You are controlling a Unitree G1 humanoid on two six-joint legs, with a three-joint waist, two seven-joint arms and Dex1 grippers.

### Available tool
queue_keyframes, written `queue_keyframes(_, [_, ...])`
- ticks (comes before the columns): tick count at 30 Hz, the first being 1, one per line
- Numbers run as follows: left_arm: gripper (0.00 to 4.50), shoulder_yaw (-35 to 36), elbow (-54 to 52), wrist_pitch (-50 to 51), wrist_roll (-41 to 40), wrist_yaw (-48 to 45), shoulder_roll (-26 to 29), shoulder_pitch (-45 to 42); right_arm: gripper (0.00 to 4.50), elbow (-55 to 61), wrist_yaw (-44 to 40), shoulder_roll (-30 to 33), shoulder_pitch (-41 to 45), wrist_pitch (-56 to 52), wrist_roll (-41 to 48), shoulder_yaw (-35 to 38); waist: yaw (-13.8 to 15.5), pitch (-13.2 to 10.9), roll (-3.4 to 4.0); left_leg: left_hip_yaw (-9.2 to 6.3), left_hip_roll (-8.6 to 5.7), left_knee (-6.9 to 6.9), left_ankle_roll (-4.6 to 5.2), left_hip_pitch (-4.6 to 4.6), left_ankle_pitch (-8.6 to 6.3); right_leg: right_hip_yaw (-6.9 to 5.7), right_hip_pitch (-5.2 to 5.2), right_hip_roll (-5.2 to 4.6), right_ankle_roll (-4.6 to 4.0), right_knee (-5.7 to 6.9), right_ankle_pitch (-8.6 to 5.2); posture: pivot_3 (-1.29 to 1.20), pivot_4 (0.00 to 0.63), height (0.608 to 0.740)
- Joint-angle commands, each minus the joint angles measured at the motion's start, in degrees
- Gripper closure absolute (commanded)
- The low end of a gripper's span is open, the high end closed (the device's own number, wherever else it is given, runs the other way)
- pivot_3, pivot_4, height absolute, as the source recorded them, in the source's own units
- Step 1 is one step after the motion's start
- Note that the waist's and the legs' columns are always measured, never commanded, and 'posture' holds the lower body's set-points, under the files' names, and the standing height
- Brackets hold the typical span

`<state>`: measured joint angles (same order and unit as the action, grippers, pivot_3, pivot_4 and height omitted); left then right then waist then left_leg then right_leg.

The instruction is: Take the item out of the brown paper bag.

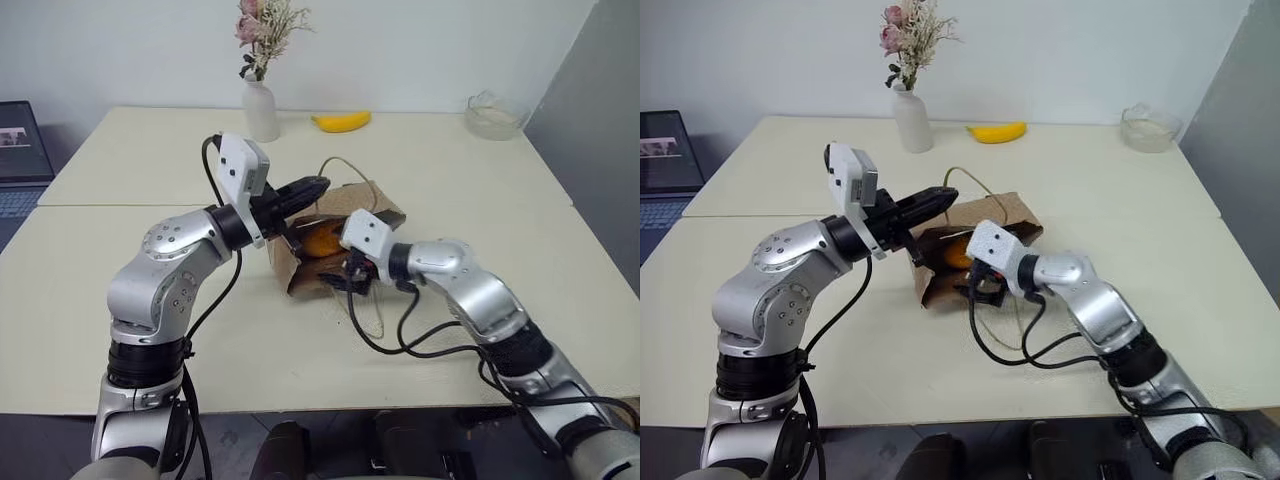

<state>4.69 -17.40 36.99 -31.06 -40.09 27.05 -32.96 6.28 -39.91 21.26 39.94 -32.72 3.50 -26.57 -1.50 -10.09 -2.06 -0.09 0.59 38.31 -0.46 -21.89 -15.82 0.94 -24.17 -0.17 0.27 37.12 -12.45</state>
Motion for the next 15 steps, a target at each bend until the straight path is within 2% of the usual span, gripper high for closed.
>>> queue_keyframes(1, [4.5, 0.91, -1.27, -0.75, -1.15, -0.16, 0.74, -1.52, 0.02, -5.52, 1.91, -1.97, 3.84, 5.13, -4.89, -1.28, -0.04, 0.0, 0.0, 0.0, 0.0, -0.01, 0.0, 0.01, 0.0, 0.0, -0.01, 0.0, 0.01, 0.01, 0.0, 0.0, 0.15, 0.74])
queue_keyframes(9, [4.5, 1.83, 0.24, -0.48, -1.71, 0.62, 0.99, -3.13, 0.02, -18.77, 3.94, -0.4, 11.52, 18.23, -22.12, -9.91, -0.12, -0.01, 0.01, 0.0, 0.03, -0.07, 0.0, 0.04, 0.0, 0.0, -0.04, 0.02, 0.01, 0.04, -0.01, 0.0, 0.15, 0.74])
queue_keyframes(15, [4.5, 1.59, 1.11, -1.16, -1.39, 0.45, 1.29, -3.46, 0.02, -29.91, 5.44, -2.91, 15.64, 24.2, -29.16, -12.42, -0.2, -0.01, 0.02, 0.01, 0.05, -0.14, -0.01, 0.05, 0.01, 0.0, -0.05, 0.02, -0.11, 0.02, 0.06, 0.0, 0.15, 0.74])
